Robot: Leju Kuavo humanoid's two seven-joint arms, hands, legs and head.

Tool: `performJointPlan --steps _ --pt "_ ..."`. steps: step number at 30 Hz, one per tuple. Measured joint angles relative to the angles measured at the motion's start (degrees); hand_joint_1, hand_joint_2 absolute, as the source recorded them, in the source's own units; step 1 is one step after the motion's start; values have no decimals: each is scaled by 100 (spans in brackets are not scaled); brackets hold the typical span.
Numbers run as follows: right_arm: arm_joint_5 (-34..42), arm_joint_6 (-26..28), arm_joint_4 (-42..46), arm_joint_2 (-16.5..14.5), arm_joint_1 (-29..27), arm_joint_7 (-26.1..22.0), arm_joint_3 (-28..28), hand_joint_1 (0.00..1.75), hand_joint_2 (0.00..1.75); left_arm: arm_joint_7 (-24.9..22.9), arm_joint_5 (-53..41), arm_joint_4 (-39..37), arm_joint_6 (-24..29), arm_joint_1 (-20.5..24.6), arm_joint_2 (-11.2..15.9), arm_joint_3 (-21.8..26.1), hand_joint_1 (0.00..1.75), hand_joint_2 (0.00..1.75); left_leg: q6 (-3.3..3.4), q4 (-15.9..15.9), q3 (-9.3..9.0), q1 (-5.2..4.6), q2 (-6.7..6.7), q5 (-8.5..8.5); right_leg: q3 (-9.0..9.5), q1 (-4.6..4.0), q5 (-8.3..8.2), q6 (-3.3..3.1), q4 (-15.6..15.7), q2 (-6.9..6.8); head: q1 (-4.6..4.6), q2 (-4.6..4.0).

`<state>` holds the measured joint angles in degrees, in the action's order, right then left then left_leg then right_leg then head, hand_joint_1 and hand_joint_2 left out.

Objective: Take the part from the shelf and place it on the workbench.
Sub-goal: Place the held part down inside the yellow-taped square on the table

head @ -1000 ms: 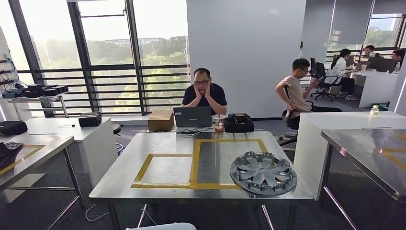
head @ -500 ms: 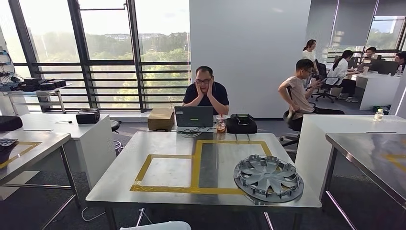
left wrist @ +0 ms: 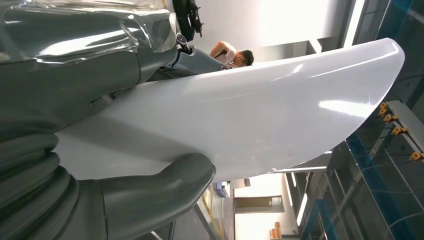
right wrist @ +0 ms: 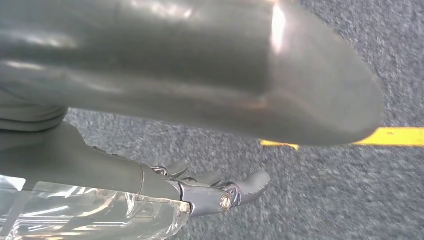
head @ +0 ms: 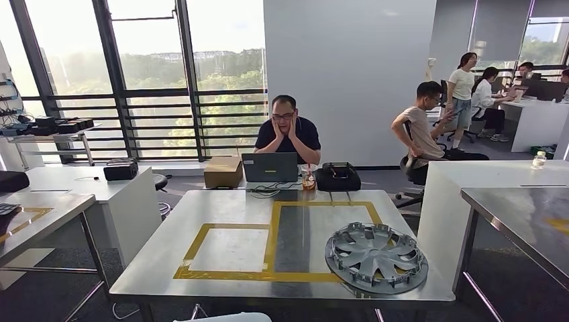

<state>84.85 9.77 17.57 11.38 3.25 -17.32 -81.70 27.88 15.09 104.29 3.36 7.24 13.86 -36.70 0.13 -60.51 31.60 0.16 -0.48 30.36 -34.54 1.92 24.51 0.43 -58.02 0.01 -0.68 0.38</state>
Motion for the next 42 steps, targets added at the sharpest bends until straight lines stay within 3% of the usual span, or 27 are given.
performJointPlan --steps 1,3,4,5,6,8,9,12,15,18,19,20,21,23,25,27,30,32,34,35,36,38,39,40,42 --pt "0 0 -1 0 0 0 0 0 0 1 -4 4 -3 1 0 7 175 175 -30 -325 165 12 9 136 32 1 25 -34 1 2 -7 -1" --pt "1 0 -2 2 -2 -1 0 0 0 0 -7 5 -11 -5 1 15 175 175 -72 -1128 662 36 15 391 83 -9 77 -74 1 3 -17 -1" --pt "2 0 -2 2 -6 -1 0 0 0 -1 -7 4 -13 -11 2 15 175 175 -78 -1371 859 46 16 403 110 -16 104 -79 1 8 -21 -1" --pt "2 0 -2 1 -11 -1 0 0 0 -1 -7 4 -16 -16 2 15 175 175 -72 -1400 955 51 16 297 147 -21 134 -75 1 15 -24 -1" --pt "2 0 -2 -1 -14 -1 0 0 0 -1 -7 4 -17 -19 2 17 175 175 -52 -1172 917 49 17 74 195 -29 167 -68 2 25 -28 -1" --pt "2 -1 -2 -17 -15 -2 0 0 0 -1 -9 4 -21 -20 2 23 175 175 31 -372 628 24 18 -437 295 -48 233 -45 8 42 -31 -2" --pt "2 -3 -3 -23 -14 -2 1 0 0 -3 -11 4 -21 -19 2 25 175 175 75 -42 494 3 26 -587 324 -60 261 -26 12 48 -31 -3" --pt "2 -9 -8 -31 -15 -2 2 0 0 -10 -17 5 -22 -17 0 26 175 175 153 228 370 -56 39 -623 345 -64 306 53 46 49 -31 -2" --pt "2 -13 -8 -32 -17 -4 2 0 0 -11 -18 14 -23 -18 -5 32 175 175 227 413 213 -19 40 -665 275 -67 412 89 -127 24 -22 0" --pt "2 -13 -11 -25 -23 -8 2 0 0 -13 -18 13 -25 -12 -25 21 175 175 288 477 130 -29 37 -644 -339 -67 767 49 -1189 14 2 -2" --pt "2 -13 -12 -21 -31 -8 2 0 0 -13 -18 10 -26 -18 -27 17 175 175 293 473 122 -34 27 -625 -541 -63 814 67 -1471 14 8 -2" --pt "2 -13 -13 -18 -40 -8 2 0 0 -13 -18 8 -27 -23 -28 15 175 175 291 468 108 -36 15 -602 -645 -58 771 107 -1554 13 10 -2" --pt "2 -13 -14 -16 -47 -8 2 0 0 -13 -18 7 -28 -27 -28 15 175 175 278 457 86 -34 2 -573 -626 -49 636 162 -1403 12 15 -1" --pt "3 -13 -15 -9 -50 -8 2 0 0 -13 -18 6 -29 -31 -30 14 175 175 228 404 31 -33 -12 -484 -327 -31 233 260 -623 3 28 -2" --pt "4 -13 -15 -5 -48 -8 2 0 0 -15 -18 6 -30 -30 -31 15 175 175 161 328 9 -53 -18 -380 -64 -35 10 220 -59 1 29 -2" --pt "4 -14 -15 -7 -48 -8 2 0 0 -16 -18 6 -30 -29 -31 17 175 175 110 300 3 -62 -18 -320 -7 -62 15 109 13 8 18 -2" --pt "4 -14 -15 -16 -48 -8 2 0 0 -16 -18 9 -30 -25 -30 24 175 175 28 105 67 -27 -1 -179 64 -28 60 -5 26 15 2 -1" --pt "4 -13 -15 -15 -48 -9 3 0 0 -16 -18 9 -30 -26 -28 27 175 175 -41 -530 382 10 12 86 131 -17 106 -69 30 17 -15 -2" --pt "4 -13 -15 -16 -49 -9 3 0 0 -16 -18 7 -30 -32 -28 25 175 175 -83 -1263 838 45 16 292 174 -29 151 -93 28 20 -22 -2" --pt "4 -13 -15 -18 -52 -9 3 0 0 -16 -18 6 -30 -35 -28 23 175 175 -88 -1410 978 54 17 259 201 -34 176 -92 28 24 -24 -2" --pt "4 -13 -15 -20 -54 -10 3 0 0 -16 -18 6 -30 -35 -28 24 175 175 -81 -1329 1004 57 18 107 236 -38 203 -89 28 32 -27 -2" --pt "4 -13 -15 -28 -54 -10 2 0 0 -16 -18 6 -30 -33 -27 26 175 175 -16 -593 752 41 19 -408 328 -43 266 -70 36 50 -32 -3" --pt "4 -13 -15 -43 -51 -12 3 0 0 -16 -17 6 -30 -31 -25 28 175 175 35 -211 587 20 26 -589 360 -58 295 -53 39 55 -29 -5" --pt "4 -13 -16 -52 -48 -14 3 0 0 -16 -17 6 -30 -26 -25 28 175 175 80 68 460 -8 33 -680 373 -60 320 -30 43 59 -36 -4" --pt "3 -13 -19 -69 -45 -19 4 0 0 -16 -16 6 -30 -22 -24 29 175 175 144 229 376 -59 43 -640 376 -58 347 29 64 56 -31 -4"
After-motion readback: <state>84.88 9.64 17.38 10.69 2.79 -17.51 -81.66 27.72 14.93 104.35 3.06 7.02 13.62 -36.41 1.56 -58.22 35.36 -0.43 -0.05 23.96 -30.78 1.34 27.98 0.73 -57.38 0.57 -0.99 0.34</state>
